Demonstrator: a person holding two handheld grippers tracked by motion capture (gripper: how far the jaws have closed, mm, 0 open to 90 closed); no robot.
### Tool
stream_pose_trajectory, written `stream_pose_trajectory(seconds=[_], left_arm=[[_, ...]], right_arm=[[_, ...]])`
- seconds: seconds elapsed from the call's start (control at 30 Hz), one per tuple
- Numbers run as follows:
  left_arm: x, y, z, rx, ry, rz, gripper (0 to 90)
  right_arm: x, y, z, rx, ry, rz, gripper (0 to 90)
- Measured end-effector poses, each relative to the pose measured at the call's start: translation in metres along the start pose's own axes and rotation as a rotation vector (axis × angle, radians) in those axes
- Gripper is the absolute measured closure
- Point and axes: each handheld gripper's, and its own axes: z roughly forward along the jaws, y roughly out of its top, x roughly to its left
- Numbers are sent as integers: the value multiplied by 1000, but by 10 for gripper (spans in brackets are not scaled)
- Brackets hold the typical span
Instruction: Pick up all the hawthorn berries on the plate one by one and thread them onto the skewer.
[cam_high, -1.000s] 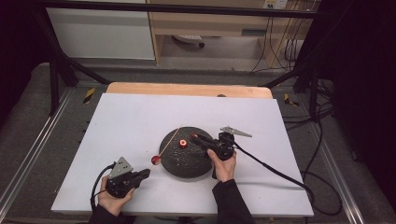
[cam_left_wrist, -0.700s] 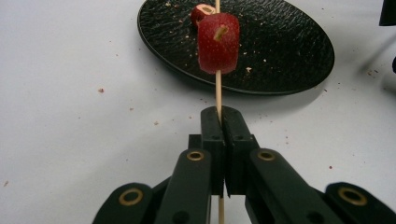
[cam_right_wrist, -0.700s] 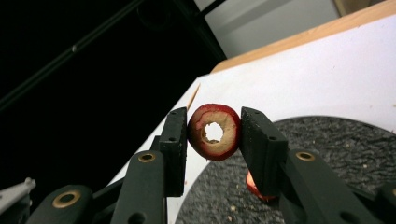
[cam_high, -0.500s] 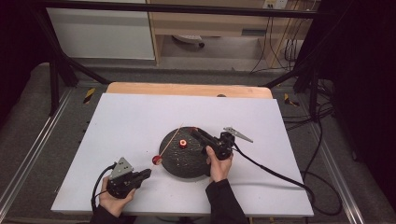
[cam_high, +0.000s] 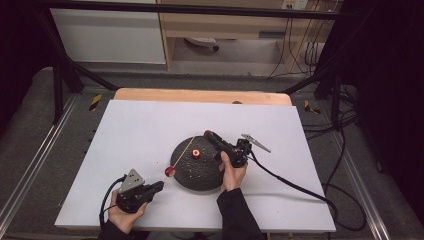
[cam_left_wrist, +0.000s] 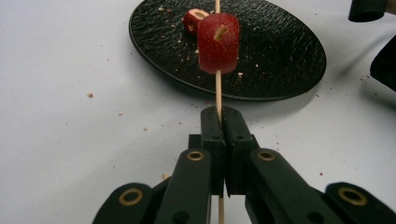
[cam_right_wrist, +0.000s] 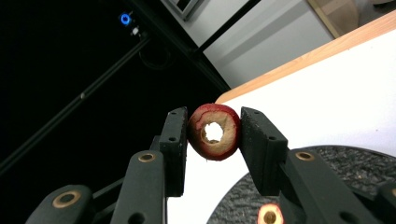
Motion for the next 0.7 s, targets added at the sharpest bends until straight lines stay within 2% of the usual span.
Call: stream_pose_trajectory(seconds=[0.37,0.7], left_arm=[[-4,1,3,-14,-6,-23,883],[-15,3,13,-22,-22,-27,883]], right_arm=[[1,6,9,-44,2,14,634],[-2,10,11,-77,19,40,633]])
